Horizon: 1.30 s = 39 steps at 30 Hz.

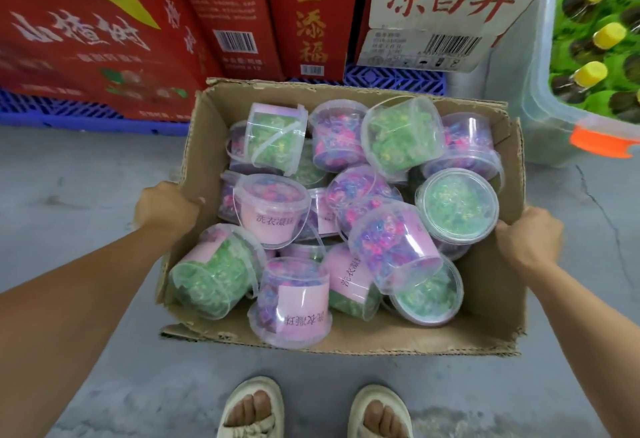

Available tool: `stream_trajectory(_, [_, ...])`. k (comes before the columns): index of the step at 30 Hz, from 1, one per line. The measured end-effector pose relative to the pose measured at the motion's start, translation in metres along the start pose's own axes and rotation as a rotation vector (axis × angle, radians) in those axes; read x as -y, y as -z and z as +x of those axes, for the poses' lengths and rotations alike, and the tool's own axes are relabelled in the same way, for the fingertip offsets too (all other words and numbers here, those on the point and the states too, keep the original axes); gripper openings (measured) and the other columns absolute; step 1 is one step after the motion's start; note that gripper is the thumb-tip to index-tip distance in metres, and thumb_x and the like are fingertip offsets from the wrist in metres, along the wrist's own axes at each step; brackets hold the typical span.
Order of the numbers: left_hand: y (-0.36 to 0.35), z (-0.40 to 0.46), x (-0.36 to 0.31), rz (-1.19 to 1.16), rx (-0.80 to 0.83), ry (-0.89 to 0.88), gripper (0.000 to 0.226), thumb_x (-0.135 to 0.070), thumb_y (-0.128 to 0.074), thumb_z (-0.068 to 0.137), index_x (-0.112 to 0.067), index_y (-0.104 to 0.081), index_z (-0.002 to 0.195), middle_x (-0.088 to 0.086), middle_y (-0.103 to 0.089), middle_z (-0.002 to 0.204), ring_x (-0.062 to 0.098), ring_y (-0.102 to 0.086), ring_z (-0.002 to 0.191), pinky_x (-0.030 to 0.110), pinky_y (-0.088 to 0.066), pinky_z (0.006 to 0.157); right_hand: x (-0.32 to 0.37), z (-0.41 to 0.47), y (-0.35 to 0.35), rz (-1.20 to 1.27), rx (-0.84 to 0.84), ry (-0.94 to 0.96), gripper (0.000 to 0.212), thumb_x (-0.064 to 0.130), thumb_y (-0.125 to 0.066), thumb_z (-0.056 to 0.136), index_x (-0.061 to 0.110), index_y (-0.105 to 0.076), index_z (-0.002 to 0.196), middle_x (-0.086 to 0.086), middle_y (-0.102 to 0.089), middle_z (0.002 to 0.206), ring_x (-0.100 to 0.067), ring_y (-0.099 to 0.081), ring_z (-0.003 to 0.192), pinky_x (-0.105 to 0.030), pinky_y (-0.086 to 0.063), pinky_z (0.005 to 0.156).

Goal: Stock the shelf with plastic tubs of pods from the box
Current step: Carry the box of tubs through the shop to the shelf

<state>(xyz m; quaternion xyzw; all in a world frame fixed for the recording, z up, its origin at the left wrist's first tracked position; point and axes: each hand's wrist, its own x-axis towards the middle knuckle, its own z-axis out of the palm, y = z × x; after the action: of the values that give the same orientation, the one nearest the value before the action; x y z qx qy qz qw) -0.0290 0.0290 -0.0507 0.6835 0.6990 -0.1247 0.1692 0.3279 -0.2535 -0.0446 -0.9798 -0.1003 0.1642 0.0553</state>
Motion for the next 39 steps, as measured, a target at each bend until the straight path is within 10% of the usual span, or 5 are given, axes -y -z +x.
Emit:
stream_trajectory(21, [0.052,-0.035,0.038,0.174,-0.025,-0.187,0.030,-0.032,-0.065,0.084,-0.004,-0.072,0.092,0.025,-0.065,0.081,0.042,-0.060,0.079,0.040,-0.051,0.068,0.003,-0.045,0.060,-0.125,-0.001,0.108,0.020,0.023,-0.061,0.085,0.004,-0.065,0.086,-0.027,-0.060,0.080,-0.046,-0.056,0.084,-0.043,-0.045,0.072])
stream_trajectory(39, [0.359,-0.195,0.129,0.097,0.022,-0.113,0.029,-0.035,-0.058,0.083,-0.011,-0.063,0.068,0.018,-0.066,0.078,0.035,-0.058,0.076,0.030,-0.039,0.058,0.099,-0.211,0.367,-0.184,0.069,0.276,0.018,0.023,-0.059,0.087,0.007,-0.065,0.090,-0.026,-0.060,0.087,-0.046,-0.056,0.091,-0.041,-0.043,0.075])
